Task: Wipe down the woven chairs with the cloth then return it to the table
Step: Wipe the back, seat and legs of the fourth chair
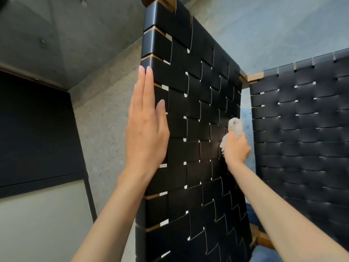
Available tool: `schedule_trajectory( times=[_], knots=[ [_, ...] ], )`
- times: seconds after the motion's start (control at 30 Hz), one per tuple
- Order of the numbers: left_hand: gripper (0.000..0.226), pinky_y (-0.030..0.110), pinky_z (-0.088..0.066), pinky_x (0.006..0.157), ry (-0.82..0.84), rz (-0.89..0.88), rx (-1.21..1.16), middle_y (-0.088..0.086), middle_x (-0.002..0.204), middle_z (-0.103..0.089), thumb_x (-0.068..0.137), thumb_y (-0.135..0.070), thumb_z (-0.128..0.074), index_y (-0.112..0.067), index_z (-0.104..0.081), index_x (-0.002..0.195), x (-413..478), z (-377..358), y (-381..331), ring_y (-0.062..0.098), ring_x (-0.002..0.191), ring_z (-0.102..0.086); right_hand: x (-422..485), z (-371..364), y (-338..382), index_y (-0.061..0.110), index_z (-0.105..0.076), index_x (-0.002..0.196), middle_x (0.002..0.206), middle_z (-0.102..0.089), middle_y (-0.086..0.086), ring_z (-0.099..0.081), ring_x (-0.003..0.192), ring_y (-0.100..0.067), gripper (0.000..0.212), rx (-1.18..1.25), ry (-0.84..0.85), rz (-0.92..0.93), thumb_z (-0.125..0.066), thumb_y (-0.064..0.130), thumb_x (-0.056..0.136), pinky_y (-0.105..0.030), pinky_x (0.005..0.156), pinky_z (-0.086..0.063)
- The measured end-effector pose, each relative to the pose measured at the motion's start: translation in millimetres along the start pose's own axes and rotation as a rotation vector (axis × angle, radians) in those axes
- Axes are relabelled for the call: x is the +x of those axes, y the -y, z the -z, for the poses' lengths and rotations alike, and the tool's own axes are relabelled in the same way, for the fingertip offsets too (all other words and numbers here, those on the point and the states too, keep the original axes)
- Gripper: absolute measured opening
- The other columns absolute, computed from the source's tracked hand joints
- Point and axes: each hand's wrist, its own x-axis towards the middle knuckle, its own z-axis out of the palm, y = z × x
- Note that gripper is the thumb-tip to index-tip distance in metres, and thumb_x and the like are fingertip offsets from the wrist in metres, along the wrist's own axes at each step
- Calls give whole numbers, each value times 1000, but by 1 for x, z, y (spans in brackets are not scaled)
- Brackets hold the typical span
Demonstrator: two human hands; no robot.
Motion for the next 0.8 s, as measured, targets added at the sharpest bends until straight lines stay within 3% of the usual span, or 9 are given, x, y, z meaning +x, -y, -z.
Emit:
schedule_trajectory(
  times=[0.1, 0.17, 0.23, 0.33, 0.43, 0.5, 0.57, 0.67, 0.8],
  knots=[
    [52, 19, -9, 118, -3, 31, -89, -10, 159, -9, 103, -15, -31, -21, -12, 151, -1, 1, 0, 1, 144, -6, -58, 8, 27, 27, -54, 128, 124, -56, -2, -44, 101, -12, 34, 171, 58, 326, -42, 25, 96, -28, 86, -44],
    [49, 23, -12, 119, -15, 40, -142, -9, 158, -13, 104, -15, -31, -21, -17, 150, 0, 2, 1, 3, 145, -8, -89, 13, 55, 36, -46, 136, 137, -48, 7, -39, 107, -8, 44, 259, 137, 560, -42, 27, 93, -11, 85, -37],
    [48, 25, -14, 118, -31, 52, -206, -8, 157, -18, 103, -14, -32, -20, -22, 149, 0, 4, 2, 4, 145, -11, -104, 15, 91, 39, -41, 140, 148, -37, 10, -35, 111, -8, 52, 305, 220, 698, -41, 30, 89, -5, 84, -33],
    [47, 21, -12, 118, -24, 47, -224, -7, 157, -18, 103, -15, -33, -19, -23, 149, 0, 4, 2, 3, 145, -10, -104, 15, 135, 33, -41, 142, 154, -30, 4, -27, 112, -2, 52, 298, 219, 885, -42, 29, 90, -14, 90, -32],
    [51, 14, -5, 116, 8, 15, -138, -9, 159, -7, 103, -17, -32, -20, -15, 151, 4, 3, 3, 1, 145, -1, -97, 11, 151, 27, -45, 140, 151, -37, -3, -27, 101, 4, 49, 295, 138, 983, -40, 36, 92, -31, 86, -42],
    [54, 26, -7, 120, 33, -27, -63, -8, 159, -3, 103, -18, -35, -19, -11, 151, 13, 3, 2, 4, 145, 3, -89, 7, 148, 30, -44, 140, 149, -39, -3, -31, 97, -2, 49, 269, 83, 1044, -40, 42, 92, -35, 79, -45],
    [58, 39, -12, 120, 21, -72, 54, -4, 160, -1, 102, -18, -38, -17, -8, 152, 26, 4, -2, 9, 146, 3, -76, 2, 139, 52, -30, 138, 147, -42, -5, -38, 99, -13, 50, 289, 72, 1026, -43, 42, 91, -29, 76, -44],
    [62, 41, -16, 119, -3, -109, 202, 0, 160, 1, 101, -21, -40, -13, -6, 152, 43, 4, -9, 15, 147, 2, -52, -4, 120, 75, -10, 126, 138, -44, -11, -42, 106, -22, 69, 329, 94, 890, -52, 34, 88, -19, 79, -35],
    [65, 36, -19, 119, 11, -121, 286, -1, 160, 2, 101, -23, -41, -13, -3, 152, 57, 1, -9, 14, 147, 0, -8, -13, 86, 38, -32, 143, 140, -43, -4, -36, 113, -14, 59, 308, 96, 632, -54, 23, 90, -16, 87, -32]
  ],
)
